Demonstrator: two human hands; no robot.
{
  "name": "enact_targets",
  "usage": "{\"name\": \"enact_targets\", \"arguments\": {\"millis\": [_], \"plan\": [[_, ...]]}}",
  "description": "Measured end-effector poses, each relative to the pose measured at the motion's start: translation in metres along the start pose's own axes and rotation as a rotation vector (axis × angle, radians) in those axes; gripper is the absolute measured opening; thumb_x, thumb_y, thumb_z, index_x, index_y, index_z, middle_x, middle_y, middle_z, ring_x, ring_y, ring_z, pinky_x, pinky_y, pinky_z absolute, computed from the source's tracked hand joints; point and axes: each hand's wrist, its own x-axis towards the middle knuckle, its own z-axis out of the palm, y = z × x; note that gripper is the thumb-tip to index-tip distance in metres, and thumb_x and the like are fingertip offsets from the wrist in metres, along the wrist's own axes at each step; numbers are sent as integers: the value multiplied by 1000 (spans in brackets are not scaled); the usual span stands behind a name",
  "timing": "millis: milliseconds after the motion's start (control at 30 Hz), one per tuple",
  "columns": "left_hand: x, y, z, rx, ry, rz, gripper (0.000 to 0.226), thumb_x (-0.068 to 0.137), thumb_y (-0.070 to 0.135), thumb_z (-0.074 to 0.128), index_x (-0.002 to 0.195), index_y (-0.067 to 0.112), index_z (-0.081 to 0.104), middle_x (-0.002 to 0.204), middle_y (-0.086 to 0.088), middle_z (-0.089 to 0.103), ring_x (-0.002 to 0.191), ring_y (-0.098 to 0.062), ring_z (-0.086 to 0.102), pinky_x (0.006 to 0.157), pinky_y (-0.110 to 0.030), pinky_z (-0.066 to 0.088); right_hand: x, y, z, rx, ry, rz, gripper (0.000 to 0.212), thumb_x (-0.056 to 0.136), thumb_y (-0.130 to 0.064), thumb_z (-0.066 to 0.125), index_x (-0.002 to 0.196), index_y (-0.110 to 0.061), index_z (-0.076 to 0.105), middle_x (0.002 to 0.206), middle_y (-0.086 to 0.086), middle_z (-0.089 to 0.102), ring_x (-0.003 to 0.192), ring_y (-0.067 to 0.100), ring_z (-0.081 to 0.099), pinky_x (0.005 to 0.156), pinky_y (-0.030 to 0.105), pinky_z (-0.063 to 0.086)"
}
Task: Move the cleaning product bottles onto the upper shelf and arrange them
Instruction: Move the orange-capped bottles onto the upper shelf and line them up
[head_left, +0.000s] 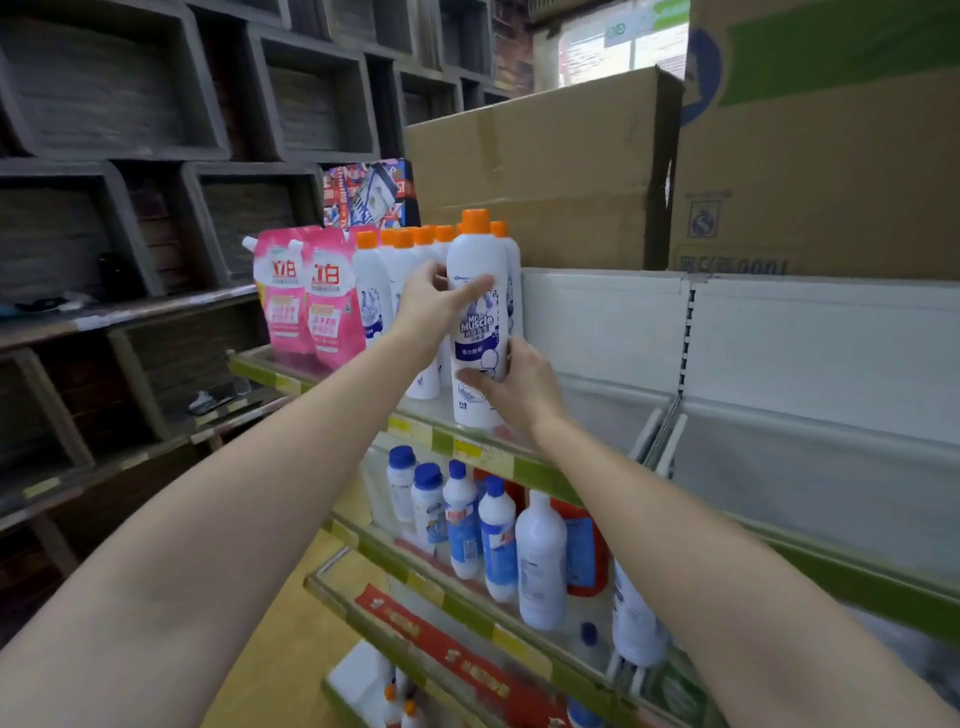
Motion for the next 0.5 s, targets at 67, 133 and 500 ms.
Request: {"name": "enact_targets", "arguments": {"millis": [67, 133, 500], "plan": [[27, -3, -1, 99, -55, 42, 52, 77, 31, 86, 117, 13, 59, 108, -8, 67, 95, -22, 69, 78, -35, 60, 20, 7, 7, -44, 8, 50, 49, 81, -48, 80, 110, -17, 56, 109, 1, 66, 98, 20, 63, 82, 39, 54], [50, -11, -1, 212, -86, 106, 59, 75, 27, 88, 124, 15, 56, 109, -4, 63, 96, -18, 65, 78, -32, 58, 35, 15, 17, -84, -21, 118, 47, 83, -44, 79, 111, -17, 51, 112, 3, 66, 100, 23, 63, 79, 36, 52], [136, -16, -4, 883, -139, 475, 90, 69, 16, 91, 140, 12, 38, 131, -14, 46, 124, -29, 44, 102, -40, 44, 108, 30, 65, -208, -72, 198, 62, 86, -44, 78, 124, -6, 48, 123, 10, 63, 112, 29, 61, 94, 40, 51]]}}
